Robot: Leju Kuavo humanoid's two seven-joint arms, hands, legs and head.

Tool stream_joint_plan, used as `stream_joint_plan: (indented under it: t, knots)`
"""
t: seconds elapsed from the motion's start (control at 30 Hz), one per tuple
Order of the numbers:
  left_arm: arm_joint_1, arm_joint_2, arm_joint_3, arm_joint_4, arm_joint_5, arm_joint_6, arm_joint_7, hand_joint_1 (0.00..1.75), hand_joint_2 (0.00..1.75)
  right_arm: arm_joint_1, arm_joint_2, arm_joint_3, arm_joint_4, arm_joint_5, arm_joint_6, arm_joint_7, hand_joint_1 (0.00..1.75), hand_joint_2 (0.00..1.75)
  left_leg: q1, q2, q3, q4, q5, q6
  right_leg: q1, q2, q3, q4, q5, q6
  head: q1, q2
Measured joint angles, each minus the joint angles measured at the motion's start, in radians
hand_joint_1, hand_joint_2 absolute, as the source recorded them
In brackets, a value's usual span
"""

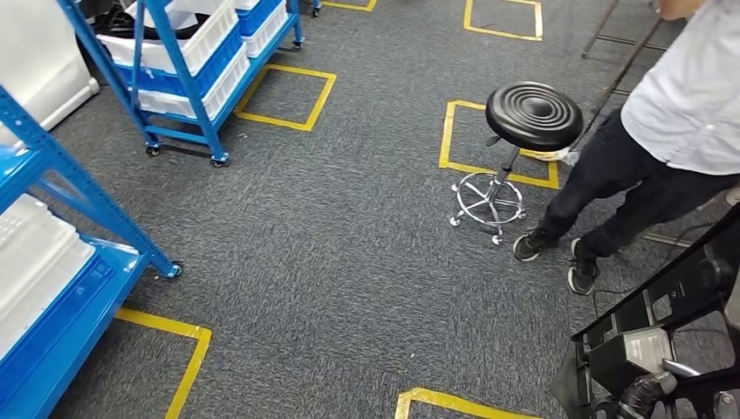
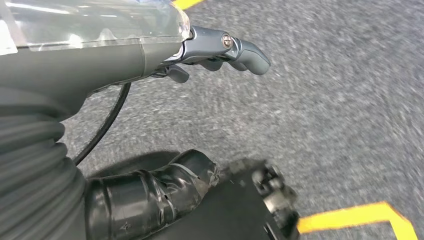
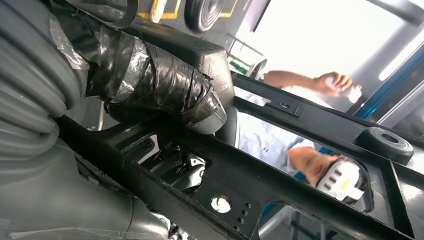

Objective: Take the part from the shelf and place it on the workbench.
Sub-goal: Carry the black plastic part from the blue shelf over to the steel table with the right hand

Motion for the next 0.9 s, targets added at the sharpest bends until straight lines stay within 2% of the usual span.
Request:
stream_joint_plan:
  t: [0.07,0.1,0.13,0.17,0.2,0.27,0.3,0.33,0.37,0.4,0.43,0.47,0.5,0.53,0.6,0.63,0.67,0.7,0.77,0.83,0.87,0.9]
  knots:
    - [-0.001,0.0,0.0,0.0,0.0,-0.001,-0.003,0.0,1.75,-0.003,0.0,0.0,0.0,0.004,0.0,0.0,1.75,1.75,-0.004,0.018,0.005,0.001,-0.004,-0.007,0.013,-0.04,0.056,-0.107,0.03,-0.013,0.0,0.0]
    - [-0.001,0.0,0.0,0.0,0.0,-0.001,-0.004,0.0,1.75,-0.004,0.0,0.0,0.001,0.006,0.0,0.0,1.75,1.75,-0.006,0.027,0.007,0.0,-0.006,-0.011,0.018,-0.049,0.064,-0.127,0.03,-0.018,0.0,0.0]
    - [-0.001,0.0,0.0,0.0,0.0,-0.001,-0.005,0.0,1.75,-0.003,0.0,0.0,0.001,0.008,0.0,0.0,1.75,1.75,-0.007,0.037,0.009,-0.001,-0.007,-0.015,0.022,-0.042,0.062,-0.129,0.031,-0.022,0.0,0.0]
    - [-0.003,-0.001,0.0,0.0,0.0,-0.002,-0.006,0.0,1.75,-0.003,0.0,0.0,0.001,0.01,0.0,0.0,1.75,1.75,-0.009,0.047,0.011,-0.003,-0.008,-0.02,0.019,-0.03,0.062,-0.133,0.034,-0.028,-0.001,0.0]
    - [-0.004,0.0,0.0,0.0,0.0,-0.002,-0.008,0.0,1.75,-0.001,0.0,0.0,0.001,0.011,0.0,0.0,1.75,1.75,-0.008,0.042,0.013,0.001,-0.014,-0.026,0.016,-0.019,0.064,-0.14,0.038,-0.032,-0.001,0.0]
    - [-0.006,0.0,0.0,0.0,0.0,-0.005,-0.012,0.0,1.75,-0.003,0.0,0.0,0.001,0.012,0.0,0.0,1.75,1.75,-0.006,-0.004,-0.008,0.054,-0.051,-0.035,0.007,0.002,0.068,-0.152,0.047,-0.045,-0.001,0.0]
    - [-0.005,0.0,0.0,0.0,0.001,-0.008,-0.014,0.0,1.75,-0.004,0.0,0.0,0.001,0.013,0.0,0.0,1.75,1.75,-0.003,-0.034,-0.032,0.108,-0.081,-0.038,0.005,0.011,0.068,-0.153,0.049,-0.048,-0.002,0.0]
    - [-0.004,0.0,0.0,0.0,0.002,-0.011,-0.017,0.0,1.75,-0.005,0.0,0.0,0.001,0.013,0.0,0.0,1.75,1.75,-0.002,-0.052,-0.063,0.172,-0.112,-0.039,0.005,0.022,0.066,-0.153,0.05,-0.051,-0.002,0.0]
    - [-0.002,0.001,0.001,0.0,0.002,-0.016,-0.021,0.0,1.75,-0.005,0.0,0.0,0.002,0.013,0.0,0.0,1.75,1.75,-0.001,-0.059,-0.091,0.23,-0.132,-0.041,0.005,0.035,0.066,-0.152,0.05,-0.051,-0.002,0.0]
    - [0.0,0.002,0.001,0.0,0.003,-0.022,-0.026,0.0,1.75,-0.005,0.0,0.0,0.003,0.014,0.0,0.0,1.75,1.75,0.0,-0.061,-0.107,0.259,-0.132,-0.042,0.005,0.049,0.065,-0.15,0.05,-0.051,-0.002,0.0]
    - [0.001,0.002,0.002,0.0,0.004,-0.028,-0.032,0.0,1.75,-0.005,0.0,0.0,0.005,0.014,0.0,0.0,1.75,1.75,0.001,-0.062,-0.107,0.255,-0.114,-0.044,0.004,0.064,0.065,-0.147,0.049,-0.051,-0.002,0.0]
    - [0.002,0.003,0.002,0.0,0.005,-0.034,-0.037,0.0,1.75,-0.005,0.0,0.0,0.007,0.014,0.0,0.0,1.75,1.75,0.003,-0.066,-0.092,0.217,-0.081,-0.044,0.003,0.078,0.065,-0.143,0.047,-0.049,-0.002,0.0]
    - [0.002,0.004,0.003,0.0,0.005,-0.039,-0.04,0.0,1.75,-0.005,0.0,0.0,0.008,0.015,0.0,0.0,1.75,1.75,0.006,-0.082,-0.068,0.155,-0.043,-0.045,0.002,0.09,0.064,-0.137,0.045,-0.045,-0.002,0.0]
    - [0.003,0.004,0.003,0.0,0.006,-0.043,-0.042,0.0,1.75,-0.006,0.0,0.0,0.01,0.015,0.0,0.0,1.75,1.75,0.009,-0.105,-0.043,0.096,-0.019,-0.045,0.003,0.102,0.059,-0.128,0.041,-0.04,-0.002,0.0]
    - [0.003,0.004,0.005,0.0,0.006,-0.049,-0.044,0.0,1.75,-0.008,0.0,0.0,0.011,0.015,0.0,0.0,1.75,1.75,0.012,-0.14,-0.018,0.032,-0.005,-0.04,0.002,0.124,0.046,-0.115,0.038,-0.029,-0.002,0.0]
    - [0.003,0.005,0.006,0.0,0.006,-0.053,-0.046,0.0,1.75,-0.009,0.0,0.0,0.012,0.016,0.0,0.0,1.75,1.75,0.009,-0.14,-0.016,0.028,-0.009,-0.035,0.001,0.134,0.04,-0.112,0.039,-0.022,-0.001,0.0]
    - [0.002,0.006,0.007,0.0,0.006,-0.056,-0.049,0.0,1.75,-0.008,0.0,0.0,0.012,0.016,0.0,0.0,1.75,1.75,0.008,-0.132,-0.016,0.027,-0.007,-0.028,-0.002,0.144,0.036,-0.114,0.042,-0.017,-0.001,0.0]
    - [0.001,0.006,0.007,0.0,0.006,-0.059,-0.052,0.0,1.75,-0.006,0.0,0.0,0.012,0.016,0.0,0.0,1.75,1.75,0.008,-0.12,-0.016,0.023,-0.004,-0.022,-0.004,0.144,0.034,-0.112,0.042,-0.012,-0.001,0.0]
    - [0.0,0.006,0.008,0.0,0.007,-0.066,-0.06,0.0,1.75,-0.006,0.0,0.0,0.012,0.016,0.0,0.0,1.75,1.75,0.01,-0.097,-0.014,0.015,0.002,-0.01,-0.002,0.106,0.017,-0.075,0.018,-0.003,0.0,0.0]
    - [0.002,0.006,0.008,0.0,0.009,-0.071,-0.065,0.0,1.75,-0.009,0.0,0.0,0.014,0.016,0.0,0.0,1.75,1.75,0.009,-0.071,-0.014,0.012,0.003,-0.003,-0.001,0.054,-0.033,0.031,-0.041,0.004,0.001,0.0]
    - [0.004,0.007,0.009,0.0,0.009,-0.073,-0.066,0.0,1.75,-0.009,0.0,0.0,0.015,0.016,0.0,0.0,1.75,1.75,0.007,-0.057,-0.014,0.012,0.002,-0.002,-0.002,0.042,-0.062,0.092,-0.068,0.007,0.001,0.0]
    - [0.006,0.008,0.009,0.0,0.009,-0.073,-0.066,0.0,1.75,-0.009,0.0,0.0,0.017,0.016,0.0,0.0,1.75,1.75,0.006,-0.043,-0.014,0.012,0.0,-0.001,-0.003,0.037,-0.083,0.135,-0.08,0.009,0.002,0.0]
